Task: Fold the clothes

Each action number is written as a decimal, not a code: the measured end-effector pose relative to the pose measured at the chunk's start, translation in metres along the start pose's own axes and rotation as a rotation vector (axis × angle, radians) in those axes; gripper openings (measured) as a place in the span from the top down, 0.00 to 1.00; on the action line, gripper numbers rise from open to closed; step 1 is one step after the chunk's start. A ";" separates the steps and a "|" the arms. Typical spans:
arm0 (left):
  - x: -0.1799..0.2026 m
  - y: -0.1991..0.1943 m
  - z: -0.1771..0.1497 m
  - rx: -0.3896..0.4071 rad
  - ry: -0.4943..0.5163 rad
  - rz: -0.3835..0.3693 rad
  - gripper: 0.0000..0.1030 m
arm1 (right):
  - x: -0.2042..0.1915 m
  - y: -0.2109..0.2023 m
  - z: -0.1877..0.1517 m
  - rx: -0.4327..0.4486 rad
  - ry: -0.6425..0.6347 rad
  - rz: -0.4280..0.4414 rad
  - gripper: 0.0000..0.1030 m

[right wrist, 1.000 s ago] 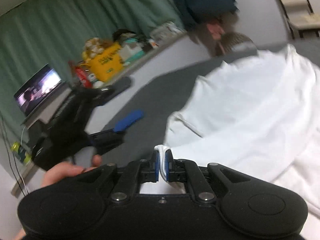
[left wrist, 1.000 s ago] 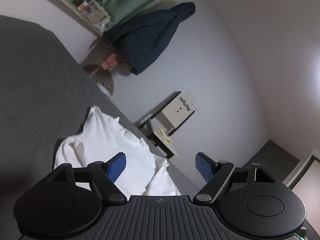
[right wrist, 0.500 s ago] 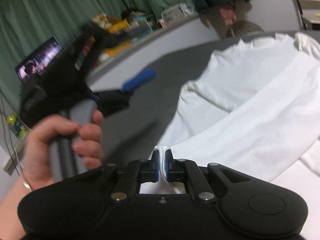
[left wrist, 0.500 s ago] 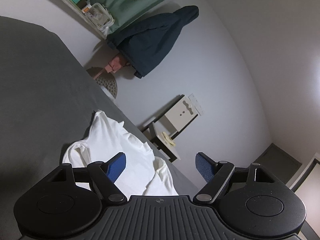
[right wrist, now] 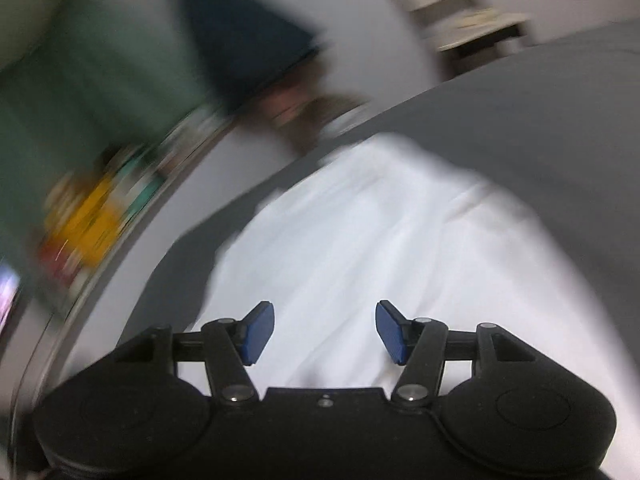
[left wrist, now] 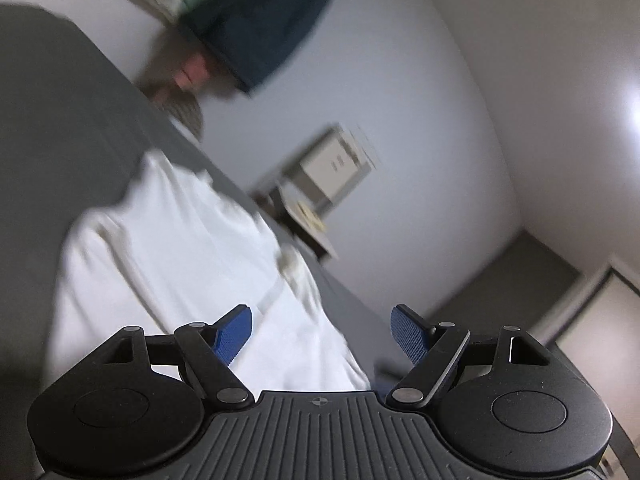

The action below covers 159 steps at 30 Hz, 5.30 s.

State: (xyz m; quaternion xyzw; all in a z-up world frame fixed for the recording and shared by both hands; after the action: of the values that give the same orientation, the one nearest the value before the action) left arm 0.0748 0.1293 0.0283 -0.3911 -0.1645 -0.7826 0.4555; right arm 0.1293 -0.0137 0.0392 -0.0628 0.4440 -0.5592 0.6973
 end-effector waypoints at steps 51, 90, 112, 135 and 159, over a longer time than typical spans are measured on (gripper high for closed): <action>-0.022 0.061 -0.067 -0.302 0.202 0.090 0.23 | -0.111 0.256 0.138 -0.389 -0.894 -0.638 0.21; -0.018 0.057 -0.066 -0.366 0.215 0.070 0.23 | -0.006 0.165 0.157 -0.246 -0.413 -0.474 0.26; 0.015 -0.036 -0.058 -0.712 0.492 0.409 0.23 | -0.080 -0.007 -0.068 -0.216 -0.509 0.147 0.18; -0.013 -0.046 0.060 -0.079 0.294 0.425 0.23 | -0.143 -0.040 -0.129 -0.324 -0.774 0.357 0.42; -0.196 0.184 0.187 -0.221 0.137 0.584 0.29 | -0.005 0.261 0.166 -0.239 -0.406 -0.205 0.50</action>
State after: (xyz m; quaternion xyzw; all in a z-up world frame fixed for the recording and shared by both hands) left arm 0.3710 0.2608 -0.0200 -0.4152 0.0717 -0.6563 0.6259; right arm 0.4329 0.0178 -0.0113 -0.3004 0.3491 -0.5465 0.6995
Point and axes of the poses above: each gripper's, at about its wrist camera, not at the fingertips, and y roughly the way its jaws point, x to its right, z to its top, the point moved 9 cm from there along y, roughly the way its jaws point, and after that the axes turned 7 degrees about -z, right-handed, at the moved point
